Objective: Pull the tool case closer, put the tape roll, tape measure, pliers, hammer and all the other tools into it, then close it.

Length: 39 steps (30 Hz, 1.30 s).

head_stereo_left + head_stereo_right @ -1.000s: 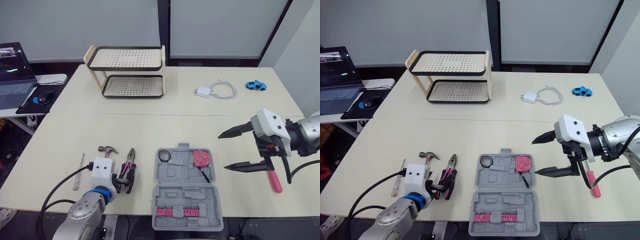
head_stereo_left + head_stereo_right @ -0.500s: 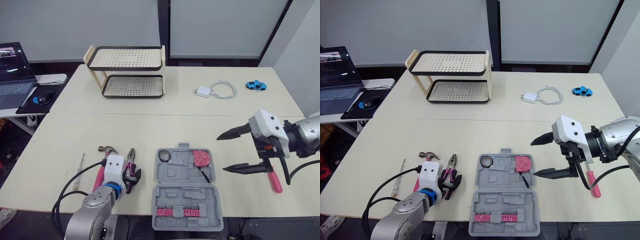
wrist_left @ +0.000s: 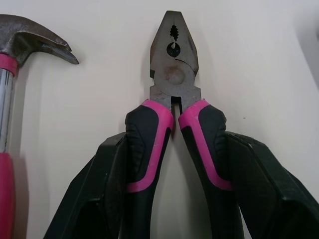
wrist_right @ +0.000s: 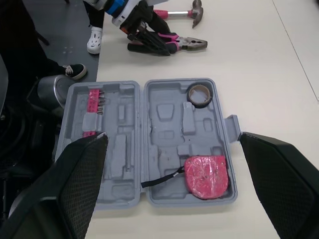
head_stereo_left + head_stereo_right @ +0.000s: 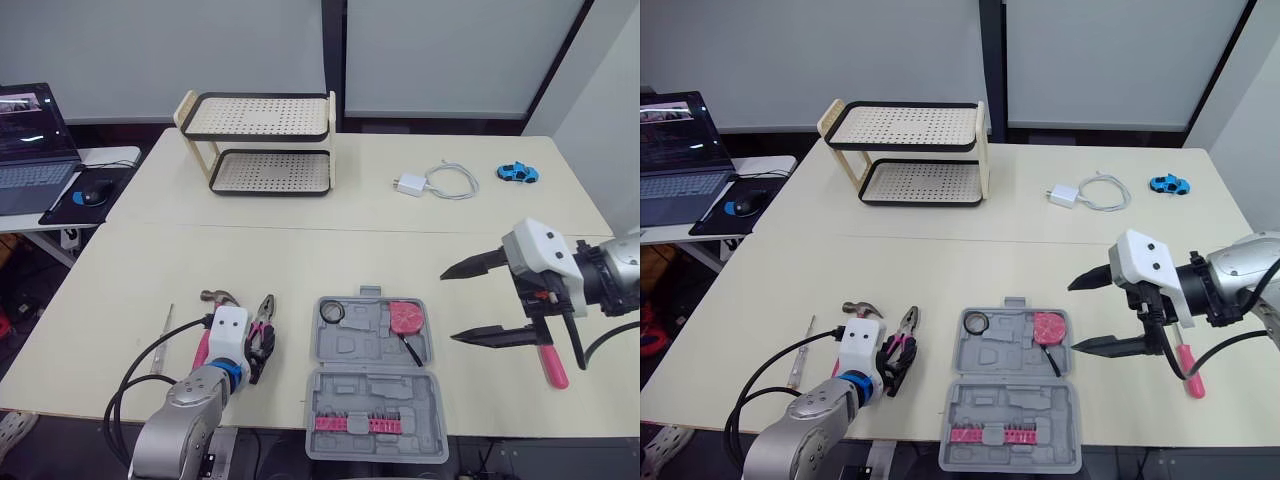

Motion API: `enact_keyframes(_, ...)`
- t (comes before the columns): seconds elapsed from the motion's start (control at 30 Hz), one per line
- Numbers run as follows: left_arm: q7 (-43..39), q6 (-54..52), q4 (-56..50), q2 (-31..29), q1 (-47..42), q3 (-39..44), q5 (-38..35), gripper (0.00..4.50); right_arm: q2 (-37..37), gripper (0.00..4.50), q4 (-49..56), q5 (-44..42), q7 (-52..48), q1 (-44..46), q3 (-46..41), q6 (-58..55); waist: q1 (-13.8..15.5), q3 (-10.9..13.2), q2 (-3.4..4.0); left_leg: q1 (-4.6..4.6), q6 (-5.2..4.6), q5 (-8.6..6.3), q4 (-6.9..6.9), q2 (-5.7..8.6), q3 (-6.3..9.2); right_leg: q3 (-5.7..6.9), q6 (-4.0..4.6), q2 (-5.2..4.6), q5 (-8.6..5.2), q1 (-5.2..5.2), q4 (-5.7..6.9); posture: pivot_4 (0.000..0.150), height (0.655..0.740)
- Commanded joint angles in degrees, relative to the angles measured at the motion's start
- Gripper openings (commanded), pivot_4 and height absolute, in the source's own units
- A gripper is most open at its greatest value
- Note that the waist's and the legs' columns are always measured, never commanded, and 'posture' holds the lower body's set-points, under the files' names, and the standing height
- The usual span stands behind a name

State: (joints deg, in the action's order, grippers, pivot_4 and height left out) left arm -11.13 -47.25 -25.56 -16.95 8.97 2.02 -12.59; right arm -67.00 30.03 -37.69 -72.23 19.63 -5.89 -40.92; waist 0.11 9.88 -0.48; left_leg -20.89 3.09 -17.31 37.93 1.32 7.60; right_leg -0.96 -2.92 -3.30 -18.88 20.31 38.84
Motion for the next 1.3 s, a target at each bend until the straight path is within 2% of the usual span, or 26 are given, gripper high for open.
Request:
enact_keyframes(0.03, -2.2, 4.6, -3.6, -0.3, -0.3, 2.1, -1.4, 2.55, -0.7, 4.5, 2.4, -1.4, 1.3, -1.1, -4.1, -0.5, 0.0, 0.0, -0.03, 0.0, 0.0, 0.0, 0.0, 0.0, 0.0, -0.01, 0.0, 0.0, 0.0, 0.0, -0.01, 0.15, 0.74)
enact_keyframes(0.17, -5.4, 6.9, -7.5, -2.3, -1.2, 5.2, -3.7, 2.55, -0.1, 4.5, 4.3, -2.3, 3.3, -3.4, -6.7, -1.3, 0.0, 0.1, -0.14, -0.05, 0.01, 0.0, -0.02, -0.03, 0.02, 0.02, 0.0, 0.0, 0.0, 0.05, -0.02, 0.15, 0.74)
enact_keyframes(0.27, -12.3, 9.5, -8.1, -8.4, -3.8, 5.9, -5.2, 2.55, -0.2, 4.5, 6.1, -2.9, 4.6, -6.4, -9.4, -1.9, -0.1, 0.1, -0.14, -0.06, 0.01, 0.01, -0.03, -0.02, -0.01, 0.0, 0.0, 0.01, 0.0, 0.07, -0.03, 0.15, 0.74)
enact_keyframes(0.37, -23.0, 14.7, -5.9, -16.5, -9.0, 3.7, -6.1, 2.55, -0.1, 4.5, 7.9, -3.1, 6.1, -9.9, -13.0, -2.6, 0.1, 0.1, -0.15, -0.09, 0.02, 0.01, -0.02, -0.01, -0.06, 0.07, 0.0, 0.03, 0.0, 0.07, -0.03, 0.15, 0.74)
enact_keyframes(0.47, -32.9, 19.4, -2.5, -22.7, -14.7, -0.7, -5.8, 2.55, 0.7, 4.5, 9.6, -3.4, 7.9, -12.9, -16.1, -3.5, 0.2, 0.1, -0.14, -0.1, 0.03, 0.01, -0.01, 0.03, -0.1, 0.06, 0.0, 0.01, 0.0, 0.04, -0.07, 0.15, 0.74)
enact_keyframes(0.57, -41.8, 21.1, 1.9, -26.2, -22.5, -6.3, -5.5, 2.55, 2.2, 4.5, 13.0, -3.9, 10.2, -17.4, -19.6, -5.1, 0.1, 0.1, -0.15, -0.1, 0.02, 0.01, -0.06, 0.02, -0.14, 0.05, 0.0, 0.02, 0.0, 0.0, -0.2, 0.15, 0.74)
enact_keyframes(0.73, -51.3, 20.7, 7.7, -26.6, -34.6, -16.9, -2.9, 2.55, 6.2, 4.5, 20.3, -3.9, 16.6, -24.8, -21.4, -6.9, -0.1, 0.2, -0.22, -0.18, 0.01, 0.01, -0.06, 0.09, -0.13, 0.14, 0.0, 0.13, 0.0, 0.01, -0.18, 0.15, 0.74)
enact_keyframes(0.83, -53.6, 19.9, 9.6, -25.7, -38.4, -20.7, -1.5, 2.55, 8.1, 4.5, 22.5, -1.0, 21.6, -26.0, -17.6, -6.1, -0.8, 0.3, -0.29, -0.13, 0.01, 0.01, -0.05, 0.12, -0.21, 0.07, -0.01, 0.15, 0.0, 0.01, -0.11, 0.15, 0.74)
enact_keyframes(0.93, -55.1, 20.5, 11.0, -24.9, -40.4, -23.6, 0.3, 2.55, 8.6, 4.5, 23.4, 1.8, 25.6, -23.7, -10.0, -6.1, -1.5, 0.3, -0.38, -0.07, 0.01, 0.01, -0.04, 0.1, -0.18, 0.08, -0.01, 0.21, 0.0, 0.02, -0.02, 0.15, 0.74)
enact_keyframes(1.17, -57.6, 21.3, 13.3, -23.0, -43.3, -25.9, 1.9, 2.55, 14.4, 4.5, 19.1, 10.3, 33.3, -7.5, 12.9, -8.7, -1.9, 0.4, -0.48, -0.11, 0.02, 0.02, -0.02, 0.09, 0.0, 0.05, -0.01, 0.22, -0.01, 0.13, 0.05, 0.15, 0.74)
enact_keyframes(1.3, -58.7, 21.2, 13.8, -22.7, -44.0, -26.6, 2.6, 2.55, 17.2, 4.5, 15.8, 14.3, 34.6, -0.7, 21.5, -10.8, -1.9, 0.4, -0.49, -0.18, 0.13, 0.08, -0.01, 0.08, 0.07, 0.05, -0.01, 0.17, -0.01, 0.2, 0.03, 0.15, 0.74)
